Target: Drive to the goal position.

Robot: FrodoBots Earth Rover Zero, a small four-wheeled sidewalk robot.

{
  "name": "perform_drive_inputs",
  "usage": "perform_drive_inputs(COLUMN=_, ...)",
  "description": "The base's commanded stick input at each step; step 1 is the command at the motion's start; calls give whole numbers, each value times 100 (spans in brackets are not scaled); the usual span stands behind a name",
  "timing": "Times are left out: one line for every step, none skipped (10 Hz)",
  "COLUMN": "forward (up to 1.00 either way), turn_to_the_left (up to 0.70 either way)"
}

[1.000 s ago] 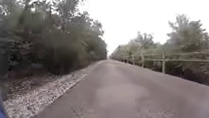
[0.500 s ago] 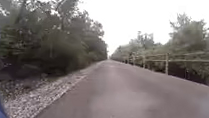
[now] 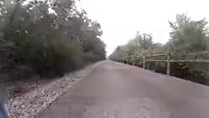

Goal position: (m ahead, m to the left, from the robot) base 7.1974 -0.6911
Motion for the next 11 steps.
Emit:
perform_drive_inputs(forward=70, turn_to_the_left=0)
perform_drive_inputs(forward=70, turn_to_the_left=0)
perform_drive_inputs(forward=70, turn_to_the_left=0)
perform_drive_inputs(forward=70, turn_to_the_left=0)
perform_drive_inputs(forward=70, turn_to_the_left=0)
perform_drive_inputs(forward=70, turn_to_the_left=0)
perform_drive_inputs(forward=70, turn_to_the_left=0)
perform_drive_inputs(forward=70, turn_to_the_left=0)
perform_drive_inputs(forward=70, turn_to_the_left=0)
perform_drive_inputs(forward=70, turn_to_the_left=0)
perform_drive_inputs(forward=70, turn_to_the_left=0)
